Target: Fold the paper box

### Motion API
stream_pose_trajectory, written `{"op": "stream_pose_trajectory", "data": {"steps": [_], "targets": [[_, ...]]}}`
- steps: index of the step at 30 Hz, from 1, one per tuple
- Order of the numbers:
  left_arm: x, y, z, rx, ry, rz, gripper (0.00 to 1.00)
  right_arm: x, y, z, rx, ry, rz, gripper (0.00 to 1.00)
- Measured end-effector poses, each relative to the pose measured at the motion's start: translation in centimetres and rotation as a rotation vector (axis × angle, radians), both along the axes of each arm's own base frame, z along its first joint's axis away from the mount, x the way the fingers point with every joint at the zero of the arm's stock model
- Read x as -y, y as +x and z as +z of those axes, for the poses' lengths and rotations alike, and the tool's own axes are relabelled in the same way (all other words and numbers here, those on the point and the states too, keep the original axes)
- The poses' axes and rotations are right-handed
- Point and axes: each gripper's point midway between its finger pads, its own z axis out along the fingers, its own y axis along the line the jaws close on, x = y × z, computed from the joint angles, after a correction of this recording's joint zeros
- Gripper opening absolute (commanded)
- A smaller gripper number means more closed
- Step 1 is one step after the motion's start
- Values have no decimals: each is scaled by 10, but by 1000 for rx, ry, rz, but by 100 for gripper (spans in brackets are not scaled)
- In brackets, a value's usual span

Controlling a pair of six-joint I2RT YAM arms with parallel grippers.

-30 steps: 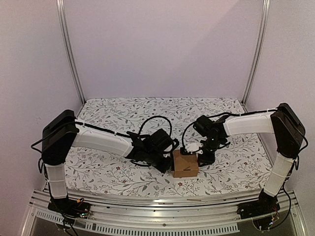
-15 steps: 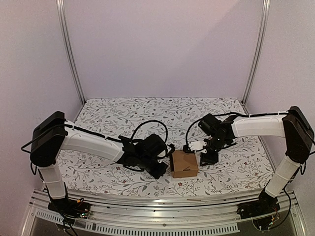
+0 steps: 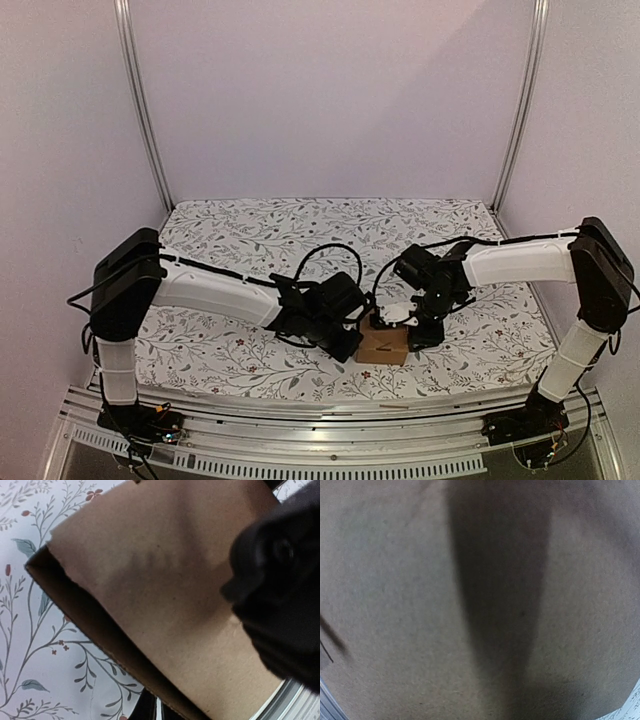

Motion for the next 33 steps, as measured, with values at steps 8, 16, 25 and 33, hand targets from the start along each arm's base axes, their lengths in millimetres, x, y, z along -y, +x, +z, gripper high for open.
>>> {"op": "stream_pose_trajectory", "data": {"steps": [8,16,25,33], "targets": [[-37,-23,13,23,36,-11,4,0,5,9,16,58,-16,47],[-42,-29,5,9,48,-43,3,1,1,11,30,63,21,47],[-3,-20,5,4,14,-77,2,-9,-17,6,11,46,91,47],[-2,-22,4,-9,27,-89,2,-5,-21,4,-11,30,79,48]]}}
